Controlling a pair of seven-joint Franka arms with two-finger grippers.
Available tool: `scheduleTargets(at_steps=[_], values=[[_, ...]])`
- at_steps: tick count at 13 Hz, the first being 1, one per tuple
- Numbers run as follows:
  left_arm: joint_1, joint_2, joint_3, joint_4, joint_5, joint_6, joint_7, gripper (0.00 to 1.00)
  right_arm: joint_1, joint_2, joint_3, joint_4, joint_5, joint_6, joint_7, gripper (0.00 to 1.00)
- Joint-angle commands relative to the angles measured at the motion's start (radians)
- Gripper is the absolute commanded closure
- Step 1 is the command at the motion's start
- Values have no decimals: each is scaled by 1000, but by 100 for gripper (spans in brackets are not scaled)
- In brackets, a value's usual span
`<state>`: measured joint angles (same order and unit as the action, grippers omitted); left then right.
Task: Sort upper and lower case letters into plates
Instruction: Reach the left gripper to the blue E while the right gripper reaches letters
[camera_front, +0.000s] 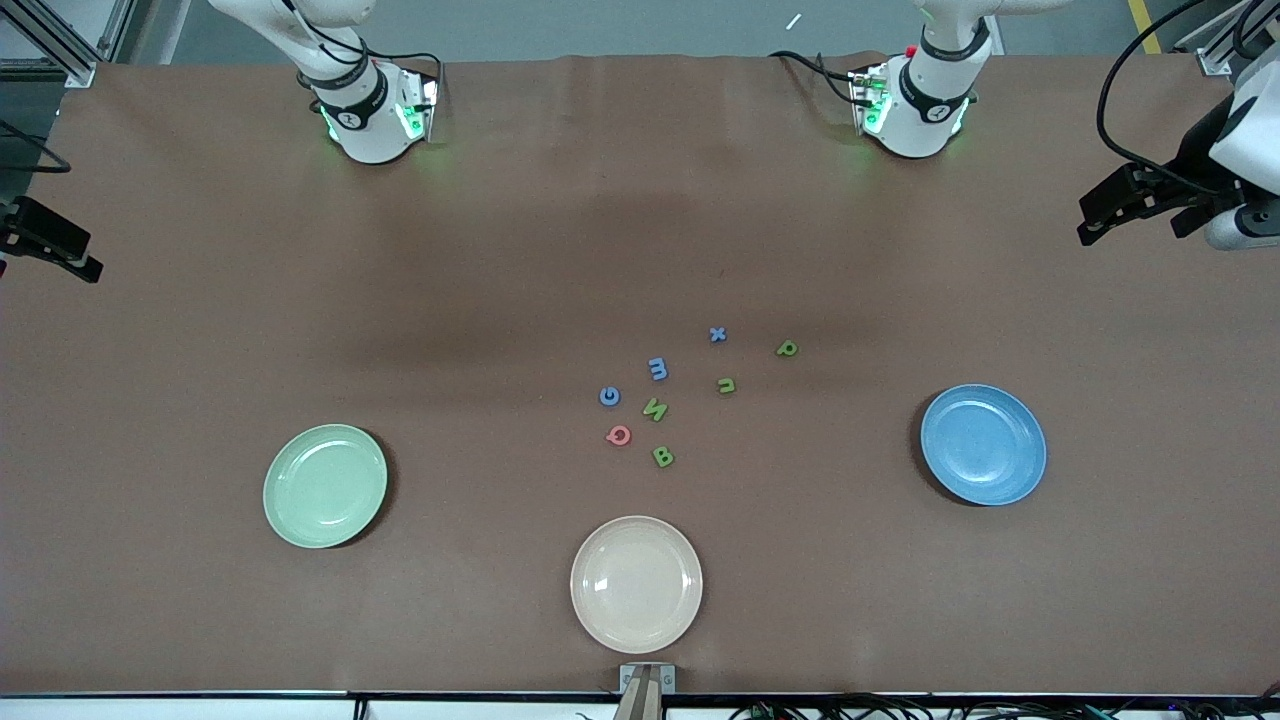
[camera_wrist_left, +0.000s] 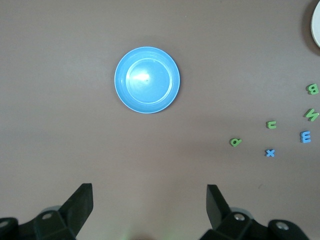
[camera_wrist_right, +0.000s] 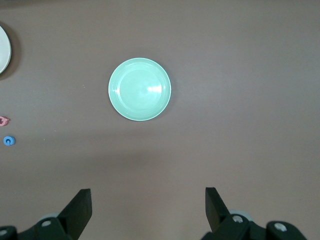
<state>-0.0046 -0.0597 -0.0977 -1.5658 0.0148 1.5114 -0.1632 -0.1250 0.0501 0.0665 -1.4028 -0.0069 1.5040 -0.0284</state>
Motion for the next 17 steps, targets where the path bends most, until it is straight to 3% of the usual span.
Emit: scheduleTargets(at_steps=[1, 5, 9, 11, 14, 17], values=[[0, 9, -23, 21, 30, -13, 7, 0, -21, -6, 18, -4, -1, -4, 10, 0], [-8, 21, -27, 24, 30, -13, 8, 0, -21, -6, 18, -2, -2, -4, 10, 0], [-30, 155, -111, 15, -82, 70, -51, 0, -13, -6, 23, 5, 1, -5, 5, 0], [-116, 231, -164, 1, -69, 186, -306, 0, 14, 22, 24, 2, -2, 1, 10, 0], [-268, 395, -165, 4, -65, 343, -514, 0, 40, 30, 26, -10, 1, -5, 7, 0], [-378, 538, -165, 10, 75, 490, -654, 1, 129, 105, 26, -12, -7, -4, 185, 0]])
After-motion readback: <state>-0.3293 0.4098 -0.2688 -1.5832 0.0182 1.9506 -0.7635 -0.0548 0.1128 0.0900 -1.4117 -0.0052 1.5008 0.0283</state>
